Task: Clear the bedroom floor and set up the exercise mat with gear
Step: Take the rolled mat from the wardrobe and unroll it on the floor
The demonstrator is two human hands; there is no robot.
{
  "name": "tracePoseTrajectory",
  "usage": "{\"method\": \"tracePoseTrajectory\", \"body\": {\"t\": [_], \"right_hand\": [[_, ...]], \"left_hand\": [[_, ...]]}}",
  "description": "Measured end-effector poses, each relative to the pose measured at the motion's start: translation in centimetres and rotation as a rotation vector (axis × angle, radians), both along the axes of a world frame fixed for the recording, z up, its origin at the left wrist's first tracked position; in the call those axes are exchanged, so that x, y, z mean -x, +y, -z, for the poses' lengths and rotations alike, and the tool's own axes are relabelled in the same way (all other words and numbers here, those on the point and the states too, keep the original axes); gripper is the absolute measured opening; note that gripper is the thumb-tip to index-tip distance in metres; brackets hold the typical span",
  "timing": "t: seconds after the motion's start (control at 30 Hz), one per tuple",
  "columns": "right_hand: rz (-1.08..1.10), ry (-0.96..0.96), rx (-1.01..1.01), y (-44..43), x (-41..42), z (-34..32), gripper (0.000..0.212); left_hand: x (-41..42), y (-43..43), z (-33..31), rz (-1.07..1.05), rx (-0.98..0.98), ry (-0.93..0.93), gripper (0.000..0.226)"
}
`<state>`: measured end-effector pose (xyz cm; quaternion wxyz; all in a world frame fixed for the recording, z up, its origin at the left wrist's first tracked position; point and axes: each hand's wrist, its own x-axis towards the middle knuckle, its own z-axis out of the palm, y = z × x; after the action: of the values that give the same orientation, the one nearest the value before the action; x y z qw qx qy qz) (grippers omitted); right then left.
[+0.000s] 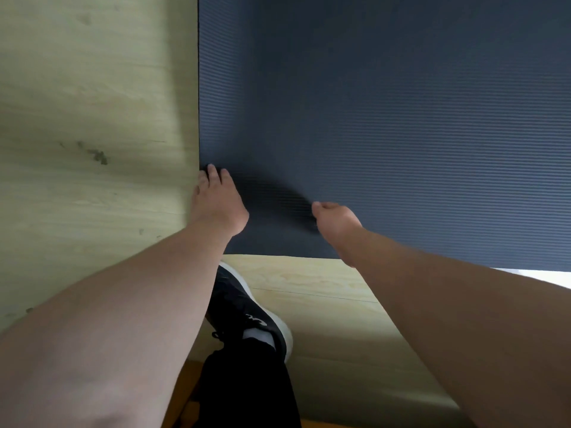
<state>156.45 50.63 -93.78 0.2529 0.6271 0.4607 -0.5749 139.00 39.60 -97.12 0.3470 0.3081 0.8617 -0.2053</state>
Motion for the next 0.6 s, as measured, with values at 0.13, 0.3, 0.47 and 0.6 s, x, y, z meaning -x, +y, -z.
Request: {"method": "tracePoseTrajectory", "body": {"t": [0.13, 0.3, 0.47, 0.6], "right_hand": [[-0.039, 0.037, 0.04, -1.0, 0.3, 0.9, 0.039], [-0.056, -0.011, -0.141, -1.8, 0.7, 0.8, 0.038], [-0.141, -0.111, -0.238, -0.1, 1.1, 1.4, 0.057], [-0.236, -0.057, -0.099, 1.0, 1.2, 2.1, 0.061]], "left_hand": [[0.7, 0.4, 1.1, -0.281, -0.214, -0.092, 0.074], [0.9, -0.6, 0.4, -0.301, -0.369, 0.006, 0.065], [2.1, 1.4, 1.2, -0.233, -0.327, -0.05, 0.077], [3.6, 3.2, 1.5, -0.466, -0.299, -0.088, 0.068]]}}
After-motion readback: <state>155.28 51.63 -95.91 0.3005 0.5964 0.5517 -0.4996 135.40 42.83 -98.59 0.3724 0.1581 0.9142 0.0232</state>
